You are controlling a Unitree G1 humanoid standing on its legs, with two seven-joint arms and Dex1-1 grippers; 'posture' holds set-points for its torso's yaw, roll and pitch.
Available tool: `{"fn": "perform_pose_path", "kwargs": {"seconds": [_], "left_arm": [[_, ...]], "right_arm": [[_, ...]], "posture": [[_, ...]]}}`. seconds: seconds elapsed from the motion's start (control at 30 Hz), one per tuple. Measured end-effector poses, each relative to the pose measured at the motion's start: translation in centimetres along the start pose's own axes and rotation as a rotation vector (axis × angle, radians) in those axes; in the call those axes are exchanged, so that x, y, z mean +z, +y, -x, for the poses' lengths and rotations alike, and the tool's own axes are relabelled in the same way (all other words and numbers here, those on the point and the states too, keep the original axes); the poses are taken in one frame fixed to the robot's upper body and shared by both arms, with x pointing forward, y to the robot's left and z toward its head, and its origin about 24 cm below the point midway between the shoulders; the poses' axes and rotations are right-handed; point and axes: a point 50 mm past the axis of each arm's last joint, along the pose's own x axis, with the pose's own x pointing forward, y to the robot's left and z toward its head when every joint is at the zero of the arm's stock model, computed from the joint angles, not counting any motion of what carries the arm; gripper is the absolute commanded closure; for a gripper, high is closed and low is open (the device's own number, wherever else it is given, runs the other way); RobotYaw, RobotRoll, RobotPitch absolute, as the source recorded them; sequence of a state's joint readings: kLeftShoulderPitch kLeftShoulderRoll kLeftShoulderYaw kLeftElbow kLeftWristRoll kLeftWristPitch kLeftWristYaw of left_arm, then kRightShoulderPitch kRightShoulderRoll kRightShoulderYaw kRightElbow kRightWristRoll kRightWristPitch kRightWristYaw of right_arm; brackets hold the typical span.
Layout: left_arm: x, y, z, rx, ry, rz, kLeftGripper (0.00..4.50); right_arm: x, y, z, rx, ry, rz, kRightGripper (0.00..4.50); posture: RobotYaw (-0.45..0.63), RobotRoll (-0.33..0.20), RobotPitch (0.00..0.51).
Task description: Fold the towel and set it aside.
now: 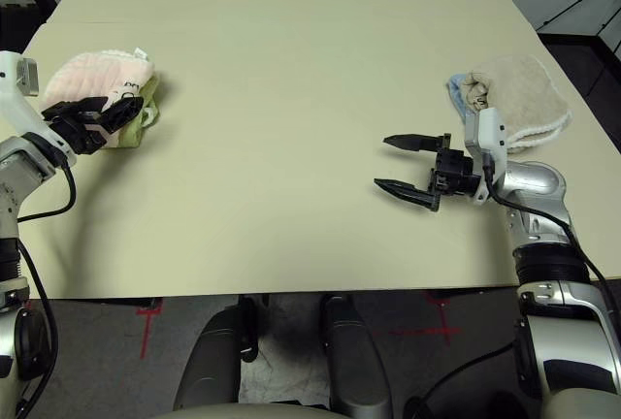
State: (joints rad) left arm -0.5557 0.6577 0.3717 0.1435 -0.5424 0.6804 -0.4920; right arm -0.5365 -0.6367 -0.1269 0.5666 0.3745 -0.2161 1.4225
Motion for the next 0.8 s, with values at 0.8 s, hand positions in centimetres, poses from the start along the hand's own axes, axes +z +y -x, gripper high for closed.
{"fn": "perform_pose_path", "kwargs": {"seconds": [0.8], "left_arm": [[-5.7, -4.7, 8.2, 0.246, -0.142, -0.429, 0.06]], "right_arm": [[-0.1, 2.0, -6.5, -0.426, -0.283, -0.095, 0.00]], "posture": [[-0.06, 0.000, 0.179]]}}
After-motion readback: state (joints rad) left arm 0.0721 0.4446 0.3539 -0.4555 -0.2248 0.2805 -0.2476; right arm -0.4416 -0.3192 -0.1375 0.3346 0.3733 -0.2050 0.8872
